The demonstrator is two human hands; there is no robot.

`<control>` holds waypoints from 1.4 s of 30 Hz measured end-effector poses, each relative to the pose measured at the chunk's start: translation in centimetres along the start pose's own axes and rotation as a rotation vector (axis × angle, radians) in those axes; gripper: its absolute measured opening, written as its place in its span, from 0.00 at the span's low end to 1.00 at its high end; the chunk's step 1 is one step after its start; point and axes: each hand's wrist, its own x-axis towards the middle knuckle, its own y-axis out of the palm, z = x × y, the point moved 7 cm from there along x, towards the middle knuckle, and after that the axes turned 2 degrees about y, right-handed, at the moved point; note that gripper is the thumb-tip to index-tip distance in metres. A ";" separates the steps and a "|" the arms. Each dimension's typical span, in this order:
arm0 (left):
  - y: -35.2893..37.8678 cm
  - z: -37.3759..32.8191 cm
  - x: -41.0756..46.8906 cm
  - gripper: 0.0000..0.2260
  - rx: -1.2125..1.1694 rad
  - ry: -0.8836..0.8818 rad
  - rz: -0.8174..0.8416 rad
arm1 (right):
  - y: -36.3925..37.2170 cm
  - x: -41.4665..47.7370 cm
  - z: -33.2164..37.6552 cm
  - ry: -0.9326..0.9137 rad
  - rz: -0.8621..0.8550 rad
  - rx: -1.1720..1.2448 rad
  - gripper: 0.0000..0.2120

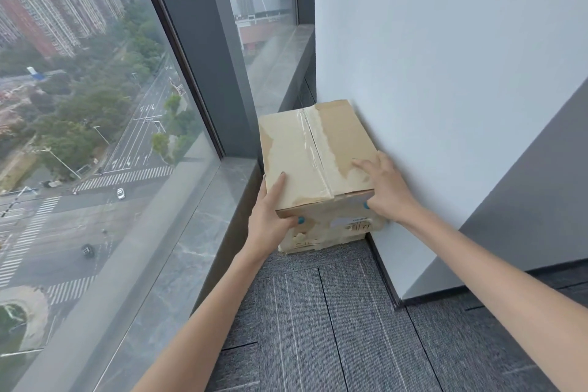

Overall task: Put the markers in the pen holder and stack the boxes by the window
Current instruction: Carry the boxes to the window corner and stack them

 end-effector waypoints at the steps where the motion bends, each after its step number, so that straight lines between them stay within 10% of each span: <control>1: 0.1 -0.1 0.2 0.43 -0.007 0.001 -0.010 | -0.3 0.3 0.0 -0.003 -0.014 -0.009 0.41; 42: -0.4 0.5 5.3 0.42 0.146 -0.085 0.027 | 0.5 3.9 1.1 -0.089 -0.045 -0.340 0.39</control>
